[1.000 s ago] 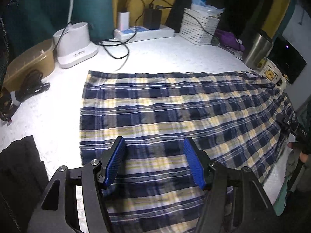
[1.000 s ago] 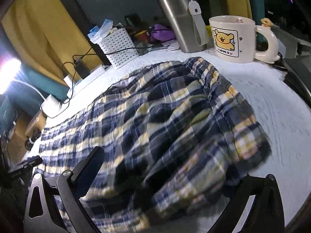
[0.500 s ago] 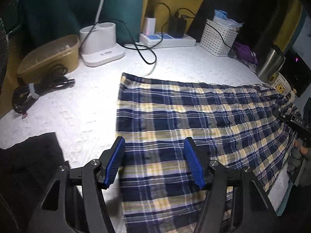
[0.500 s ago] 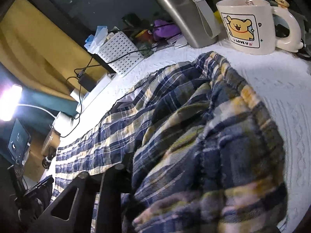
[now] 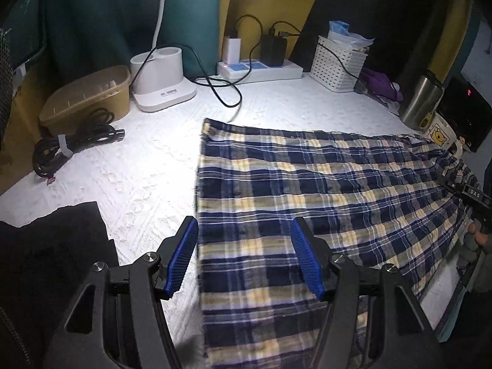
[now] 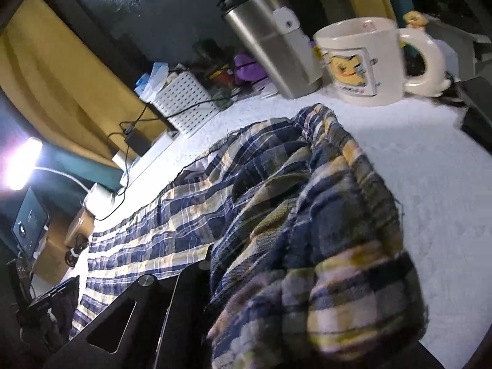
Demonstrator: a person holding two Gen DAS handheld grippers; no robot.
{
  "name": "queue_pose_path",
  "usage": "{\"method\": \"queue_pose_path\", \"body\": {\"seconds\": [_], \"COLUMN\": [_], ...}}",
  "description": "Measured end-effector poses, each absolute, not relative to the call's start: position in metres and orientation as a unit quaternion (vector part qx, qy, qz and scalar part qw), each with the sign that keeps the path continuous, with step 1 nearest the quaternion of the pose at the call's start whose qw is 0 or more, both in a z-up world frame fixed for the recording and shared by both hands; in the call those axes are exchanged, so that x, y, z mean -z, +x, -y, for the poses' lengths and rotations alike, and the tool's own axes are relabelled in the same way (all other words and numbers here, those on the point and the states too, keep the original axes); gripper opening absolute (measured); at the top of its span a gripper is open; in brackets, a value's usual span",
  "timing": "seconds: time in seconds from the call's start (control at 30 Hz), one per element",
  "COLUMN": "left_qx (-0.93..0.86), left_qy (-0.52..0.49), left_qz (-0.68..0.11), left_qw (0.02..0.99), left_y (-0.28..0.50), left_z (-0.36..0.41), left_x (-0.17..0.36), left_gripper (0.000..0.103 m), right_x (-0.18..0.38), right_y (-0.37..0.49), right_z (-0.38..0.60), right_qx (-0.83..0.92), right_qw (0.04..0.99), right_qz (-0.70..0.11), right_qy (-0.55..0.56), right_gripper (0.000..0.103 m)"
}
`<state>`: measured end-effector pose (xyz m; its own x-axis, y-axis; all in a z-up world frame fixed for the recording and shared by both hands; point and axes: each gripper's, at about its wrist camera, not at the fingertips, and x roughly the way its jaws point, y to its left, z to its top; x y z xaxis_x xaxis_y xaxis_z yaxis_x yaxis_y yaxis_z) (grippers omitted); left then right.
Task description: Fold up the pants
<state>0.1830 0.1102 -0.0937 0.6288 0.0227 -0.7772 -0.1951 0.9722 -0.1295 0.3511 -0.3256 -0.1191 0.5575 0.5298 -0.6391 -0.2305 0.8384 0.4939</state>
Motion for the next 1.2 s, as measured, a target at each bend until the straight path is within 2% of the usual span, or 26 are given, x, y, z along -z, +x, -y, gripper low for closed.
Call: {"method": "queue_pose_path", "body": {"seconds": [0.43, 1.2], "left_qx": [-0.061, -0.004], "left_qy": [-0.102, -0.084], "left_qz": [-0.397, -0.359], "left_qw": [0.910, 0.930], "left_y": [0.173, 0.172], "left_z": [-0.110, -0.120], "left_x": [0.084, 0.077], "left_gripper": [0.063, 0.063], "right_x": [0.099, 0.032], "right_y": [0.340, 0.310], "right_z": [0.374, 0.302], "right_qx": [-0.173, -0.176], "right_qw": [0.887, 0.912], "right_qz": [-0.395, -0.364], "right_qy": [0.166, 0.072], "right_gripper": [0.010, 0.010]}}
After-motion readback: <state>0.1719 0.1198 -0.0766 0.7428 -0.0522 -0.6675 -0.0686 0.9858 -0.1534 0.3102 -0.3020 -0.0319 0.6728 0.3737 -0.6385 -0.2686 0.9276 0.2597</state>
